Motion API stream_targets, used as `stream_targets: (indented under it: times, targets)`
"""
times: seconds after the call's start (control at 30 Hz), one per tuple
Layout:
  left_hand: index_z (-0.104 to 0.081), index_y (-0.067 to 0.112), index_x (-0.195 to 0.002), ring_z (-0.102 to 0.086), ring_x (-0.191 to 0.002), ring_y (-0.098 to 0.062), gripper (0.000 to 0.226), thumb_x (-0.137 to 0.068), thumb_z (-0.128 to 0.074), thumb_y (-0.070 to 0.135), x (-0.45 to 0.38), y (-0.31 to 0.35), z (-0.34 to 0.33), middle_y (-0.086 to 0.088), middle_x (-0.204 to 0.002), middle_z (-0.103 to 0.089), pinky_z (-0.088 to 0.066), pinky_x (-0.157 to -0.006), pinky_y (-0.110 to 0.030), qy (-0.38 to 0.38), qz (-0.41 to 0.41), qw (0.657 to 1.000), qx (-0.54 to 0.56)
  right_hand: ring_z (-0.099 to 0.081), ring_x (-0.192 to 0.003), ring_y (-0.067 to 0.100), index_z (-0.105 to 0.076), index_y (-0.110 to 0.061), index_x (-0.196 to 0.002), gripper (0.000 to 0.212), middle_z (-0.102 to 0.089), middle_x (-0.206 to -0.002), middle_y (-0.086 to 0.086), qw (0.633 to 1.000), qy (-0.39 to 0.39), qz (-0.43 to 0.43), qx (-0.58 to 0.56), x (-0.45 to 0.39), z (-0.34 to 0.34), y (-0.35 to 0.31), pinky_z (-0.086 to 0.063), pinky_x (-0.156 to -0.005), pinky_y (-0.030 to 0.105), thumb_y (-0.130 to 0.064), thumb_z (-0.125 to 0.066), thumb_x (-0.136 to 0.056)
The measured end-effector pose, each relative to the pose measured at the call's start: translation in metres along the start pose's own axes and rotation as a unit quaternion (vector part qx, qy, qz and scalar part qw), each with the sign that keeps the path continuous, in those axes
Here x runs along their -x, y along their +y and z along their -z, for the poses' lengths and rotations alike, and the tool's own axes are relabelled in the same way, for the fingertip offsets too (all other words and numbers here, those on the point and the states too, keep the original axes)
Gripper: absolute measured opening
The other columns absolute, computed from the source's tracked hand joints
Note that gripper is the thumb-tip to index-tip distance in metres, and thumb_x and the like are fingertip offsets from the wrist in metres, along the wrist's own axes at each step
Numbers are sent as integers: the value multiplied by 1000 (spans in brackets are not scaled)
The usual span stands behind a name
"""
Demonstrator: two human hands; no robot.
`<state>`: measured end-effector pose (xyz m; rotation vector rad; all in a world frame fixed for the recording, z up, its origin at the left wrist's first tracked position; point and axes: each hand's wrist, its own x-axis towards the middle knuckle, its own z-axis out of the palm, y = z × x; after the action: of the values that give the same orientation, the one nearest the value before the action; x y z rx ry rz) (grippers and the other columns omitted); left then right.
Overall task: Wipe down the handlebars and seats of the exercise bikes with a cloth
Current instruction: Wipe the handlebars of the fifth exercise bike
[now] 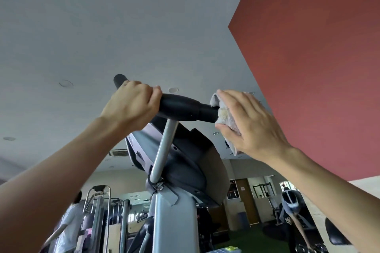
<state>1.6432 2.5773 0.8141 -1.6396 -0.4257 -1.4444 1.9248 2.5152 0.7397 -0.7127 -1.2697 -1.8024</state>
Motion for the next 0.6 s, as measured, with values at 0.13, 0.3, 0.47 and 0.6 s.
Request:
stream_targets:
  times: [0.13, 0.3, 0.47, 0.6]
  targets:
    - [-33, 14, -59, -38, -74, -38, 40, -89, -18, 35, -11, 13, 8, -12, -63, -36, -26, -67, -39, -72, 35, 995, -56, -52, -123, 27, -41, -7, -150, 63, -53, -140, 9, 999, -23, -38, -12, -25, -1, -27, -41, -107, 38, -47, -48, -102]
    - [-30, 15, -66, -38, -71, -39, 38, -89, -10, 38, -8, 13, 15, -16, -67, -44, -35, -72, -41, -102, 22, 993, -54, -54, -116, 25, -41, -11, -149, 66, -55, -132, 5, 994, -73, -62, -53, -44, 1, -47, -47, -97, 38, -58, -42, -102]
    - [-32, 16, -61, -51, -61, -37, 32, -90, -43, 11, -3, 16, 19, -7, -57, -55, -48, -74, -43, -125, 20, 992, -19, -55, -114, 18, -44, -15, -147, 64, -56, -127, -2, 976, -132, -109, -132, -53, 16, -40, -47, -98, 32, -59, -45, -100]
    - [-38, 24, -62, -49, -66, -25, 35, -96, -30, 27, -9, 13, 29, 2, -63, -53, -44, -87, -40, -148, 12, 989, 10, -49, -117, -4, -41, -34, -147, 60, -50, -128, -23, 932, -247, -167, -207, -75, 30, -32, -37, -95, 6, -67, -43, -97]
